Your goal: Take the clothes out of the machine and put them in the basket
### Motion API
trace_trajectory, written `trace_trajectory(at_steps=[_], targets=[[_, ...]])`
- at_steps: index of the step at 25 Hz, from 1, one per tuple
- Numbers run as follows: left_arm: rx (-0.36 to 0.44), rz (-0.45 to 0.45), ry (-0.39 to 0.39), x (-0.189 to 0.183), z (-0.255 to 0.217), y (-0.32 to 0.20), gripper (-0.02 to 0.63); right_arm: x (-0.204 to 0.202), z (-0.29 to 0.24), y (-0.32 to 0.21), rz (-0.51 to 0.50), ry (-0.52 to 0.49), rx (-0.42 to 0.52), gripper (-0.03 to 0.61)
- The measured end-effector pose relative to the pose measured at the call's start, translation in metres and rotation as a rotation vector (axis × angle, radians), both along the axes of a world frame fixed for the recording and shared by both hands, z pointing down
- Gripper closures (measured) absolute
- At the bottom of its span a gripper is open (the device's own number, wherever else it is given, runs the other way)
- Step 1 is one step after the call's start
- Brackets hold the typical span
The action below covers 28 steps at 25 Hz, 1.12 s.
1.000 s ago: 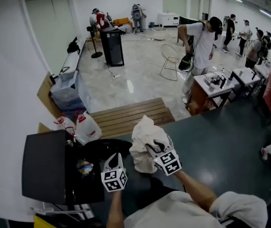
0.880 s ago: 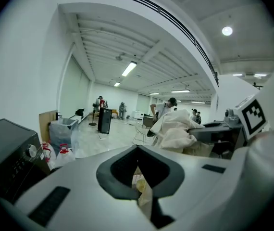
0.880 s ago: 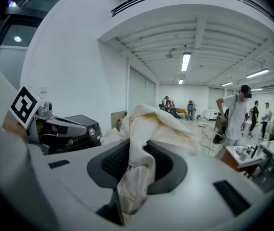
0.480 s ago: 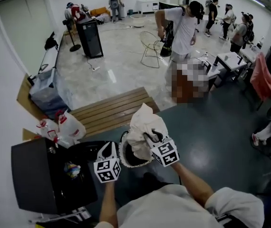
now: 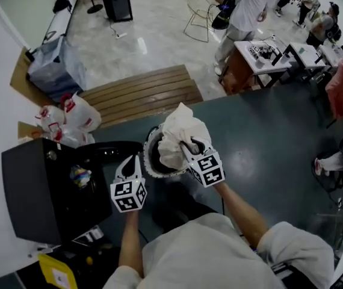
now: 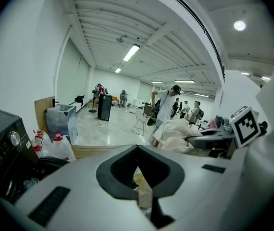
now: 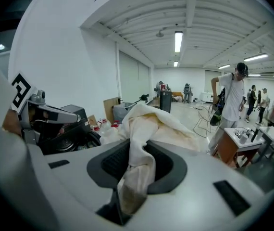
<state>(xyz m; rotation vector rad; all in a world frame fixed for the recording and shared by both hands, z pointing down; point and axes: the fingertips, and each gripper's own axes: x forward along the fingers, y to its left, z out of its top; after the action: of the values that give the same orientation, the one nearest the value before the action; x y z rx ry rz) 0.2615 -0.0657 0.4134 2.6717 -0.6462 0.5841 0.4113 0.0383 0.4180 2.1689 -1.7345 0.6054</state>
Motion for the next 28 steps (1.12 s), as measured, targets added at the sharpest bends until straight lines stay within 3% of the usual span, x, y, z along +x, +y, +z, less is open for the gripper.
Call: trace_trajectory(at_steps=[15, 17, 19, 21, 24, 28], targets=[[-0.100, -0.073, -0.103, 0.014, 0.056, -0.008, 0.595, 0.029, 0.119, -0.032, -0.061, -0.117, -0.181, 0.469], [-0.103, -0.083, -0.110, 0.016, 0.058, -0.009, 0.595, 0.033, 0.138, -0.031, -0.049, -0.133, -0.217, 0.425], [-0.108, -0.091, -0.114, 0.017, 0.060, -0.007, 0.595, 0.037, 0.153, -0.024, -0.032, -0.144, -0.246, 0.296], [-0.109, -0.100, -0.118, 0.017, 0.061, -0.004, 0.595, 0.039, 0.161, -0.016, -0.033, -0.131, -0.261, 0.267], [-0.107, -0.116, -0.118, 0.016, 0.062, -0.001, 0.595, 0.036, 0.161, -0.008, -0.073, -0.121, -0.268, 0.279], [-0.108, -0.146, -0.110, 0.013, 0.060, 0.004, 0.595, 0.036, 0.154, -0.003, -0.104, -0.111, -0.255, 0.361]])
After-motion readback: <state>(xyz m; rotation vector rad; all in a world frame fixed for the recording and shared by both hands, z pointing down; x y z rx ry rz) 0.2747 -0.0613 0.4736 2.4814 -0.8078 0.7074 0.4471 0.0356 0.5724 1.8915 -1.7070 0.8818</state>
